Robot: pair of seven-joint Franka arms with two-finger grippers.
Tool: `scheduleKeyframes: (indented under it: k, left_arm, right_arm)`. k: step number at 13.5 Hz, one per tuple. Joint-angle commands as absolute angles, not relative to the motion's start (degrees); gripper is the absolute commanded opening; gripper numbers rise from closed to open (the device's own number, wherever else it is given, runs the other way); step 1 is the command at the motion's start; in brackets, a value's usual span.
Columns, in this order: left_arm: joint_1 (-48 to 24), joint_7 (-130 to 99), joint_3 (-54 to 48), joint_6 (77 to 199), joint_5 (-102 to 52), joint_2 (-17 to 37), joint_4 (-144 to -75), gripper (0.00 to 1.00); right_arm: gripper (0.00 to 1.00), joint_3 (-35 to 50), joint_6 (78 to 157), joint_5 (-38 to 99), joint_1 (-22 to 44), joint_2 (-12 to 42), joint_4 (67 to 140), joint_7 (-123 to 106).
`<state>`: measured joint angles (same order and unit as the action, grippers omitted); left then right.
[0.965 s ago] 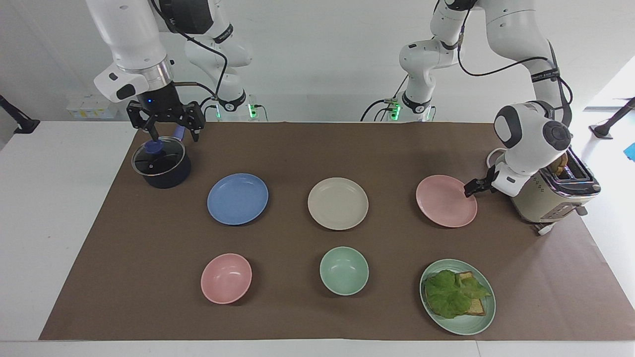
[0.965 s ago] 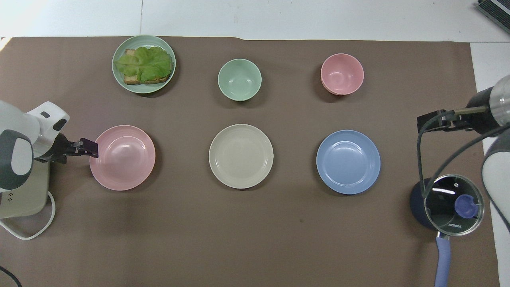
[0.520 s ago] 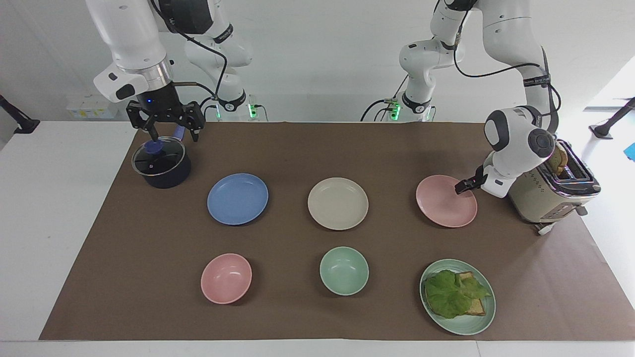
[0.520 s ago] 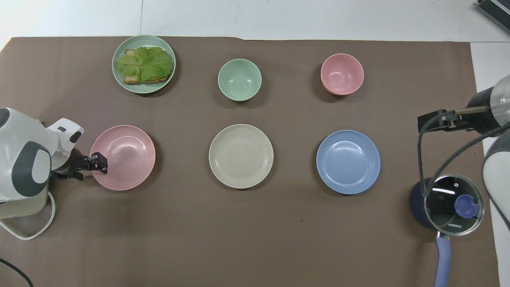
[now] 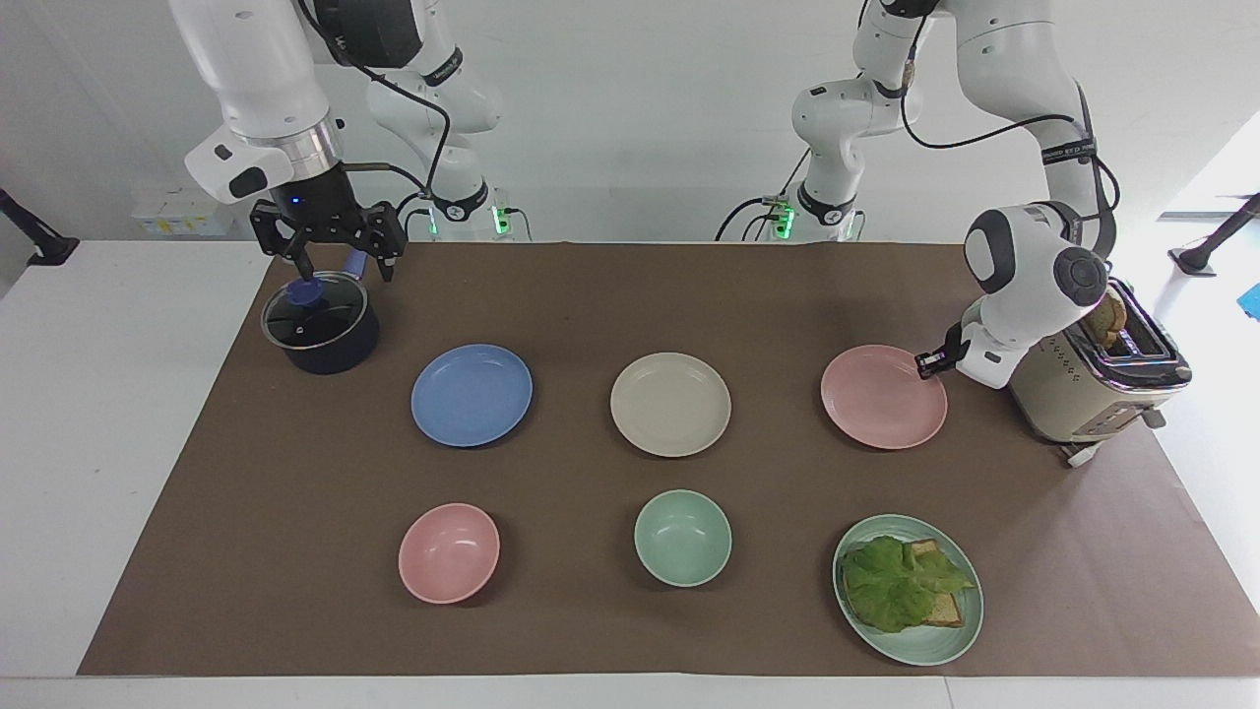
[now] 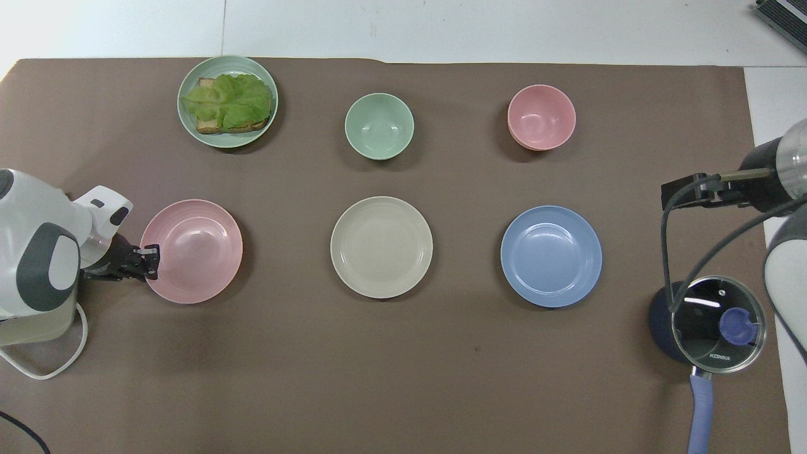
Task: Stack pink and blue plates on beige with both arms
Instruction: 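Lift the pink plate and place it onto the beige plate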
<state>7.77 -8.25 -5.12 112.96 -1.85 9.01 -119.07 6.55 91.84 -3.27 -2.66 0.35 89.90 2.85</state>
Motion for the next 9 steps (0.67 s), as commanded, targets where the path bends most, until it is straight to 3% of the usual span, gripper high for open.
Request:
scheduleKeyframes:
  k: [1,4,9]
  left_arm:
    - [6.33,-9.05,-4.57,103.57,-5.08,8.53,-112.79,0.00]
    - [2.56,-11.41,-4.66,94.41,-11.06,8.00,-105.48,0.00]
    - [-11.39,-23.89,-6.59,103.15,-14.92,7.03,-109.06,0.00]
  right_arm:
    - [1.00,6.77,91.32,-2.29,-3.25,-0.44,90.26,2.99]
    - [1.00,6.77,91.32,-2.29,-3.25,-0.53,90.26,3.08]
    - [1.00,6.68,91.58,-2.37,-3.25,-0.44,90.26,3.25]
